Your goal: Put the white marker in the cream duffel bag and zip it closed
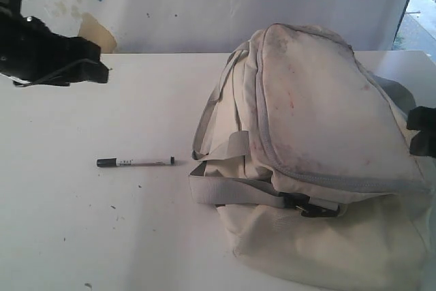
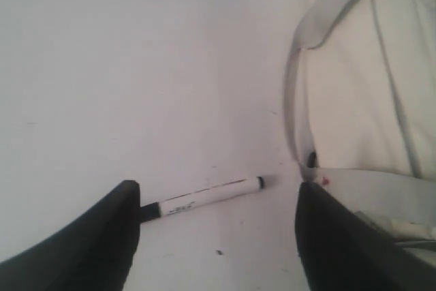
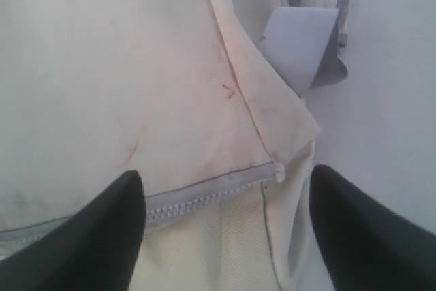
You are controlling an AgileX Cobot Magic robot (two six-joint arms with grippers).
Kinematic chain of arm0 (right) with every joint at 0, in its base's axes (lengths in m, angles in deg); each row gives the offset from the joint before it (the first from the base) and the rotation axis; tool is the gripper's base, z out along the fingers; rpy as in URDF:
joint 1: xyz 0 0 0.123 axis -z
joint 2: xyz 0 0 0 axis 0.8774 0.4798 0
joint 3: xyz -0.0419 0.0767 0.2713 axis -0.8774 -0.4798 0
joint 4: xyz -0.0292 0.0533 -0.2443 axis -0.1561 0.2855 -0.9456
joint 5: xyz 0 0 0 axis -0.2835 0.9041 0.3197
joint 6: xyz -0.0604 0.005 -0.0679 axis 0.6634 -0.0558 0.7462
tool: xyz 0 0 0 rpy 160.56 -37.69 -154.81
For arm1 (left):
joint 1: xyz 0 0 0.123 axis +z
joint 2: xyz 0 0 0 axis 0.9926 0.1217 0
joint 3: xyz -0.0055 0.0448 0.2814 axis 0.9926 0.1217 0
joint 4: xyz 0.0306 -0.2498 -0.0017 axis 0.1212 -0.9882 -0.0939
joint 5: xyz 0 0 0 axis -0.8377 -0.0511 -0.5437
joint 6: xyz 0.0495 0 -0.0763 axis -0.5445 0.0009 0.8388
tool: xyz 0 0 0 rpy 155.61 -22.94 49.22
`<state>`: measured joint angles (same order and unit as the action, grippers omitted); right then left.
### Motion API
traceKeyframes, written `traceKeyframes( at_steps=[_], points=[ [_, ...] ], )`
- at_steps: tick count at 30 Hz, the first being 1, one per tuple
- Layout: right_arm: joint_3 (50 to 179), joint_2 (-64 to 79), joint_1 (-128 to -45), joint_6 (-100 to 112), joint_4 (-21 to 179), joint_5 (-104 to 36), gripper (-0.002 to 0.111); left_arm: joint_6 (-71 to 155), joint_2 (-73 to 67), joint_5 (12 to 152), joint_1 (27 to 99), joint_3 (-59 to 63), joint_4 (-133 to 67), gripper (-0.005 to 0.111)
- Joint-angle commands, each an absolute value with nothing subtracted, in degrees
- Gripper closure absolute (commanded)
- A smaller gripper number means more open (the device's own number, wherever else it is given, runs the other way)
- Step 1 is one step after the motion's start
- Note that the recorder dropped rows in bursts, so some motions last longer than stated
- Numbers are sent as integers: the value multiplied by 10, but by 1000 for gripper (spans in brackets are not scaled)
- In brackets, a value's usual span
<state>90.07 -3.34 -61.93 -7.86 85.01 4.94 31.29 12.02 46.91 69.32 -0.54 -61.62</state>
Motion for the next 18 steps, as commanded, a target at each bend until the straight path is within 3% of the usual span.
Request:
traceKeyframes(
  at_steps=[1,4,11,18],
  points=[
    [905,-15,-591,-79,852,46,46,225,182,422,689,-62,-738,36],
    [905,2,-574,-75,874,50,46,200,219,396,689,-104,-784,36],
    [915,38,-566,16,1012,24,46,183,291,371,688,-176,-873,21],
    [938,78,-566,68,1070,13,46,168,339,400,645,-198,-906,20]
  ],
)
